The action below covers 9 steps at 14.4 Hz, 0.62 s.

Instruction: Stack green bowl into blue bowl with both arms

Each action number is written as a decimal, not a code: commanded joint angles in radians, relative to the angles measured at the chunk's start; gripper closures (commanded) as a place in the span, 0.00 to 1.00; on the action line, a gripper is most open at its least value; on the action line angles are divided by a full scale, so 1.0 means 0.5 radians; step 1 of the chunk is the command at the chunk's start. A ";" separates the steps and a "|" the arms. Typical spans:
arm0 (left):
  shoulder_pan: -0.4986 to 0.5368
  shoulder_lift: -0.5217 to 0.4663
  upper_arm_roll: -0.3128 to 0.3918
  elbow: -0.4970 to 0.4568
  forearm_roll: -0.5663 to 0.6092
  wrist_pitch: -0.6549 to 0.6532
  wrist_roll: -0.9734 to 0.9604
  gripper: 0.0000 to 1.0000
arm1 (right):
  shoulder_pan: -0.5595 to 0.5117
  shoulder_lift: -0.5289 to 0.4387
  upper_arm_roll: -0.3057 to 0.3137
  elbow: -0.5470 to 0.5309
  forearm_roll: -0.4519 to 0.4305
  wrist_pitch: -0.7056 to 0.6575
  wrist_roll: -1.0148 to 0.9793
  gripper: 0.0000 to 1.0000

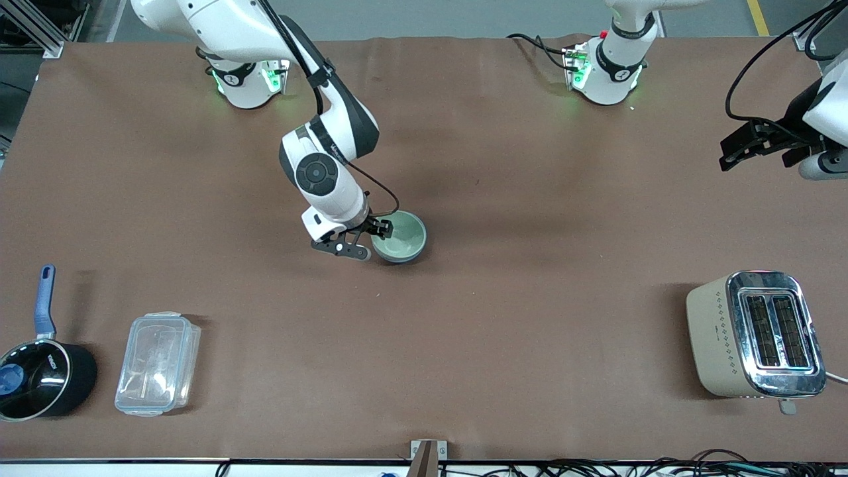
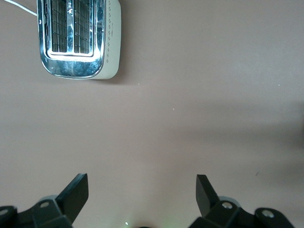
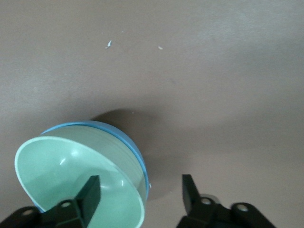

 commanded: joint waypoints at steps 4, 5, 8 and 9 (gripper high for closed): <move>0.006 -0.014 0.012 0.020 0.001 0.024 0.032 0.00 | -0.322 -0.650 0.001 -0.014 -0.555 -0.556 0.006 0.00; 0.006 -0.014 0.012 0.023 0.001 0.027 0.032 0.00 | -0.414 -0.729 0.004 -0.002 -0.589 -0.592 -0.016 0.00; 0.003 -0.011 0.012 0.023 0.004 0.024 0.032 0.00 | -0.741 -0.859 0.022 0.215 -0.611 -0.837 -0.349 0.00; 0.000 -0.011 0.009 0.023 0.007 0.024 0.035 0.00 | -0.867 -0.850 0.037 0.359 -0.605 -0.966 -0.481 0.00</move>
